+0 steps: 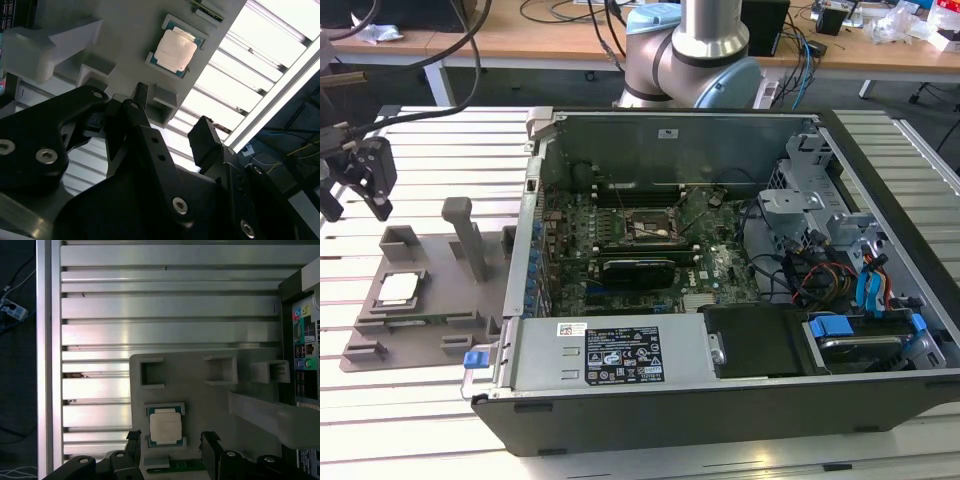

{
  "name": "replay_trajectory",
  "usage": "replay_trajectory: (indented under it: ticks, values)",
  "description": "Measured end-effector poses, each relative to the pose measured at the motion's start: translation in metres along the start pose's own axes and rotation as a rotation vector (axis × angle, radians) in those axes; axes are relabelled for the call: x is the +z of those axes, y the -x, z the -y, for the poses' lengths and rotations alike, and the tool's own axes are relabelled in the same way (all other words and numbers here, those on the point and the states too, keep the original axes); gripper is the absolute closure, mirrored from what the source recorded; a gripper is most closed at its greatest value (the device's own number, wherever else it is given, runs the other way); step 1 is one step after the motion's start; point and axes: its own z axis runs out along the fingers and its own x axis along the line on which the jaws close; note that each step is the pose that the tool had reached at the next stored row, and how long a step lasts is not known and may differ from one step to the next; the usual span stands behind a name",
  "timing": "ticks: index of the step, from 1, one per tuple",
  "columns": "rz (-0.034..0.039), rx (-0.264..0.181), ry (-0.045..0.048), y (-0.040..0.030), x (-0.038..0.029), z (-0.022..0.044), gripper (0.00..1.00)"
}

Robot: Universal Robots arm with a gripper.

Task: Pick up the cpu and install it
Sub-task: 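Pick up the cpu and move it towards the insertion slot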

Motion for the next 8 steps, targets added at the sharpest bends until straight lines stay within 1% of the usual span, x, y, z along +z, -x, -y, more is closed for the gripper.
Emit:
replay_trajectory:
  ticks: [1,3,8]
  values:
    - [-0.0001,0.000,-0.0001,-0.0001,0.0019,0.0001,0.40]
    - [-0.0003,0.000,-0.0002,-0.0001,0.0031,0.0001,0.40]
    - [-0.0001,0.000,-0.0001,-0.0002,0.0092,0.0003,0.40]
